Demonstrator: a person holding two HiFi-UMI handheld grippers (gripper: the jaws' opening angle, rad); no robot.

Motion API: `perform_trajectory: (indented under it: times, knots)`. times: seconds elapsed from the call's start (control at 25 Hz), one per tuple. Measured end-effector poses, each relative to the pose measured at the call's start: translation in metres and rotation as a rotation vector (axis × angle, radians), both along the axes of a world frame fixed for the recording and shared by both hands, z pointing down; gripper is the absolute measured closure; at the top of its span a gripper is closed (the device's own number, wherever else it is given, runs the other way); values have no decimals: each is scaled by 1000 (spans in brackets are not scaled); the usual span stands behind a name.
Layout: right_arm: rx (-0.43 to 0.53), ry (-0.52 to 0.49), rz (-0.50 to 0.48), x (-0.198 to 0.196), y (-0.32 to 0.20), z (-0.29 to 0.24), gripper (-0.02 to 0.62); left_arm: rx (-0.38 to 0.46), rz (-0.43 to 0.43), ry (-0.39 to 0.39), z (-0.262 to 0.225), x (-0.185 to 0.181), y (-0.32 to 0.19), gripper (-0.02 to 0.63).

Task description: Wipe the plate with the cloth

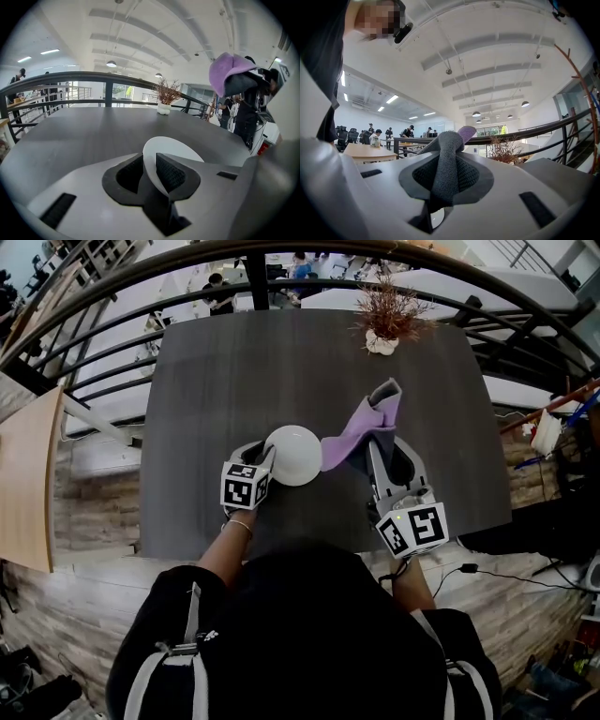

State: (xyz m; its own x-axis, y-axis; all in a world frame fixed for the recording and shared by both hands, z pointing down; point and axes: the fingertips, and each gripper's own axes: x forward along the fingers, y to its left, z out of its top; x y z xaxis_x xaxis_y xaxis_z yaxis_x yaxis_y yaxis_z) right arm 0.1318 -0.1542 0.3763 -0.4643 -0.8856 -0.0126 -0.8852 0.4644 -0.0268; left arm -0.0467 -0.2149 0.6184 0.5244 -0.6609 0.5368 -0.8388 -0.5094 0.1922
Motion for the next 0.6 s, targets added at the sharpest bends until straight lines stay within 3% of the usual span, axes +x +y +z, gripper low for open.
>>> perform_trajectory:
  times: [0.6]
  knots:
    - [1,-6,-5,-4,1,2,532,-30,14,-47,11,-4,5,520]
